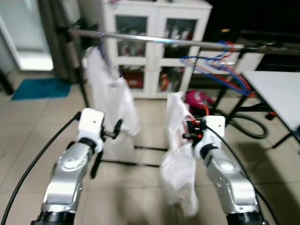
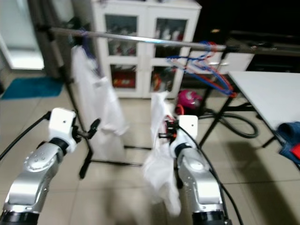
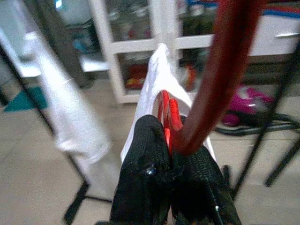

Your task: Hang hanger

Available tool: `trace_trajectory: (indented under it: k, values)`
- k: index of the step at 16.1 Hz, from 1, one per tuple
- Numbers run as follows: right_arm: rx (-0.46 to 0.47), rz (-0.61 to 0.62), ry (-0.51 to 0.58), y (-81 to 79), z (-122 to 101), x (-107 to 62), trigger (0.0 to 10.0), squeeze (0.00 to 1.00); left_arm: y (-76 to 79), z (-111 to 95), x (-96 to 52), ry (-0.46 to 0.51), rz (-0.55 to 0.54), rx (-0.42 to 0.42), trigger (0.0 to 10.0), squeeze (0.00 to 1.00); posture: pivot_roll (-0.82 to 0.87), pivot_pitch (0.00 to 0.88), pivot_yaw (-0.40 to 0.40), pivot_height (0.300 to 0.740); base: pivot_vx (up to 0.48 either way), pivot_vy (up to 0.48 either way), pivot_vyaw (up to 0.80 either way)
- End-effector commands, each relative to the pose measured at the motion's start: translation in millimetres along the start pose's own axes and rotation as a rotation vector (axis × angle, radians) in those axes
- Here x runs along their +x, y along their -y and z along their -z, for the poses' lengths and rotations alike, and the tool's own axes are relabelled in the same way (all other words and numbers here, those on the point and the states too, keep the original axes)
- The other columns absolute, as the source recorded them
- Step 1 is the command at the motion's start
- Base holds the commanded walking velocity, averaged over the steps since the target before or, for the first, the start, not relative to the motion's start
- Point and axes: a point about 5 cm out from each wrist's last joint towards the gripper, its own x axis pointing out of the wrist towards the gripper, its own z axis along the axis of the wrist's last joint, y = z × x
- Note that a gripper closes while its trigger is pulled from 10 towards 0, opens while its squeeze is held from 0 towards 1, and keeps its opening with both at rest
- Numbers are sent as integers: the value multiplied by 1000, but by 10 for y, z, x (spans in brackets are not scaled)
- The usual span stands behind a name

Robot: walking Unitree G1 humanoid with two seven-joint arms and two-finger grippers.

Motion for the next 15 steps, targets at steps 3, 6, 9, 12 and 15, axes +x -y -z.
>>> trace_trajectory:
  k: [3, 6, 9, 12, 15]
  values:
    - [-8, 8, 42, 47, -103, 24, 10000, 0, 73, -27, 29, 7, 29, 0, 10000, 659, 104, 0, -39, 740, 396, 0, 0]
    - [-43, -15, 44, 6, -147, 53, 10000, 0, 80, -37, 22, 11, 35, 13, 10000, 659, 112, 0, -47, 740, 395, 0, 138]
    - [-64, -21, 46, -14, -180, 78, 10000, 0, 89, -42, 19, 12, 41, 25, 10000, 659, 117, 0, -51, 740, 386, 0, 800]
    - [-15, -16, 85, -27, -269, 133, 10000, 0, 83, -71, 27, 17, 55, 59, 10000, 659, 125, 0, -55, 740, 382, 0, 267]
    - [-36, -21, 123, -45, -377, 160, 10000, 0, 94, -105, 33, 27, 79, 75, 10000, 655, 130, 0, -55, 740, 371, 0, 0]
